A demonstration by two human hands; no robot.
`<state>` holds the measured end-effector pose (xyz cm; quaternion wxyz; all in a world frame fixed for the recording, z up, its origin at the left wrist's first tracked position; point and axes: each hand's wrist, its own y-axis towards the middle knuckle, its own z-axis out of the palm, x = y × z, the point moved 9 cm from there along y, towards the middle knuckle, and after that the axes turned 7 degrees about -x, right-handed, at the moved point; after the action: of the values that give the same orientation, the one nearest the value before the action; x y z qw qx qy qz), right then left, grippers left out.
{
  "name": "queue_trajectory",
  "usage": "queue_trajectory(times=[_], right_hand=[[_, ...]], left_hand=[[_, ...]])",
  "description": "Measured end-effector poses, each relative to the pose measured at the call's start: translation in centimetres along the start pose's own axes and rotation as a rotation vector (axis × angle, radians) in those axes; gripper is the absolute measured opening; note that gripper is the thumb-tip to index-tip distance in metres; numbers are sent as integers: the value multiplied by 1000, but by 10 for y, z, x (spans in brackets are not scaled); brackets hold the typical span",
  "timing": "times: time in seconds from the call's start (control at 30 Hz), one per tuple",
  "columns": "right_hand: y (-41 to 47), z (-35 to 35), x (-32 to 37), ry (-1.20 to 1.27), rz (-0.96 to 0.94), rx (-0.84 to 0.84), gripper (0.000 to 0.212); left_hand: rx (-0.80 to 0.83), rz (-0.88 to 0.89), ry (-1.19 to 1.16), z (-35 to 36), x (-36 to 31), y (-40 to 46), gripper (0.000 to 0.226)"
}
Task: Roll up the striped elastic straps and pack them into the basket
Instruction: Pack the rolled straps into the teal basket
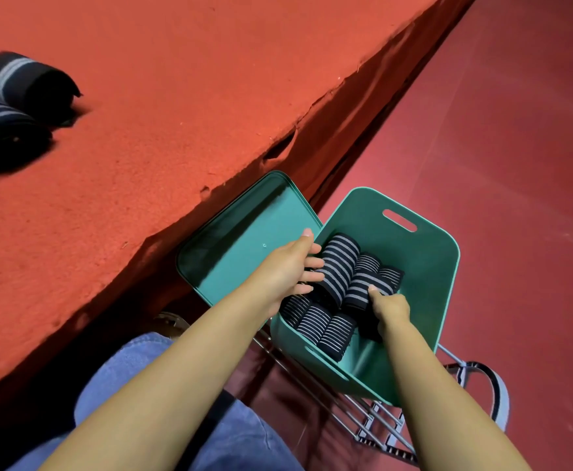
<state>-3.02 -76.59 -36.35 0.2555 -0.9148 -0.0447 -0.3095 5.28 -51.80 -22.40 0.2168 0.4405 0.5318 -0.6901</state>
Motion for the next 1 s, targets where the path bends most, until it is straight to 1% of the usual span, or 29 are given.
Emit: queue_trajectory(times=[0.07, 0.33, 0.4, 0.5, 0.6, 0.67, 0.73, 0.87, 0.93, 1.0], right_hand=[[1, -3, 0, -66, -22, -19, 61], [-12, -7, 12, -188, -56, -32, 66], [-26, -12, 26, -183, -124, -33, 65], [-61, -23, 69, -39, -355, -19, 61], [-120, -29, 124, 157, -623, 58, 48], [-166, -23, 159, 238, -765, 162, 33], [-209, -7, 190, 277, -881, 277, 24], [-285, 38, 240, 268, -1036, 466, 27], [-316, 61, 261, 249, -1095, 522, 31], [-344, 88, 279, 214, -1142, 582, 36]], left_hand=[[-5, 1, -11, -2, -1, -1, 47], [3, 7, -24, -2, -2, -4, 47], [-5, 10, -40, -6, -5, -6, 46], [-32, 29, -63, -16, -13, -8, 44], [-106, 86, -120, -40, -31, -11, 41], [-169, 139, -180, -66, -48, -15, 38], [-231, 191, -259, -98, -66, -21, 38], [-432, 322, -366, -182, -92, -47, 30], [-534, 375, -411, -227, -98, -64, 23], [-646, 391, -463, -270, -97, -80, 15]])
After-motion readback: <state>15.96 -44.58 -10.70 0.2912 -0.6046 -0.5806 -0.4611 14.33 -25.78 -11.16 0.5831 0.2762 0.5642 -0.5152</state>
